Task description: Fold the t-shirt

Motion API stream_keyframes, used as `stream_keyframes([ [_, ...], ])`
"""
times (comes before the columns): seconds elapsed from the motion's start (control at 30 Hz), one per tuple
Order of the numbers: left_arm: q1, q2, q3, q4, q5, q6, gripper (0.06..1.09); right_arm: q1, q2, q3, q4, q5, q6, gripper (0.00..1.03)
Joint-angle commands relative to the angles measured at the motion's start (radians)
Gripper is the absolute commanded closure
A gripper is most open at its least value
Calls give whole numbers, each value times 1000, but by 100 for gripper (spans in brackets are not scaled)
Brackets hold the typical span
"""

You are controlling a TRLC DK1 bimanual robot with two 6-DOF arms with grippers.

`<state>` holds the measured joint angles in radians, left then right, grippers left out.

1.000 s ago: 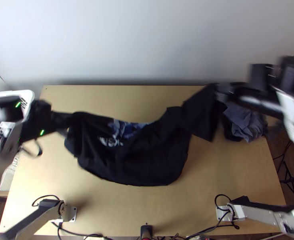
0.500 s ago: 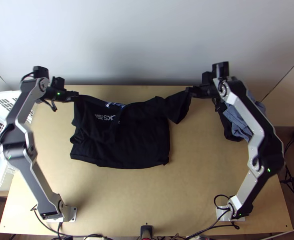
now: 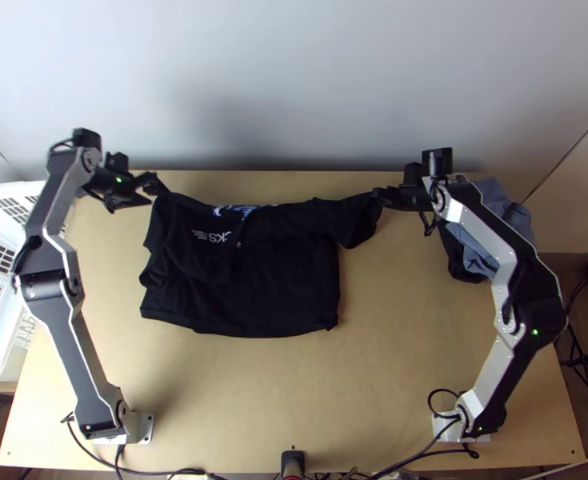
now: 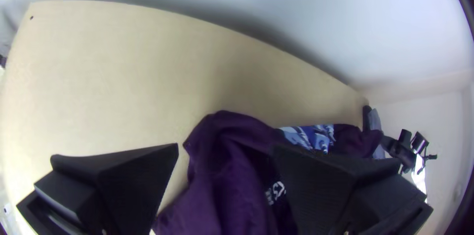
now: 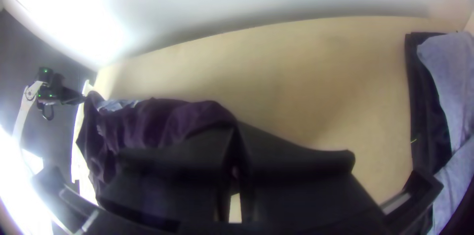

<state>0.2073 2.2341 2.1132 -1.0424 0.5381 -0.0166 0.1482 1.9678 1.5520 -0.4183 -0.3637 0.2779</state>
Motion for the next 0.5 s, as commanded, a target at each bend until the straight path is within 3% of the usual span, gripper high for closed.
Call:
stream_keyframes([
  [0.0,14,-237,24,-42,6,-74,12,-2,-95,-116,42,2,17,100],
  [0.17,-52,-465,-24,-102,3,-42,12,-10,-179,-211,75,2,32,100],
  [0.3,-235,-650,-321,-54,-35,18,12,-6,-250,-280,98,2,46,100],
  [0.37,-442,-748,-581,82,-225,47,12,1,-311,-328,110,0,58,100],
  [0.47,-548,-748,-647,93,-262,35,12,1,-340,-346,113,2,60,100],
])
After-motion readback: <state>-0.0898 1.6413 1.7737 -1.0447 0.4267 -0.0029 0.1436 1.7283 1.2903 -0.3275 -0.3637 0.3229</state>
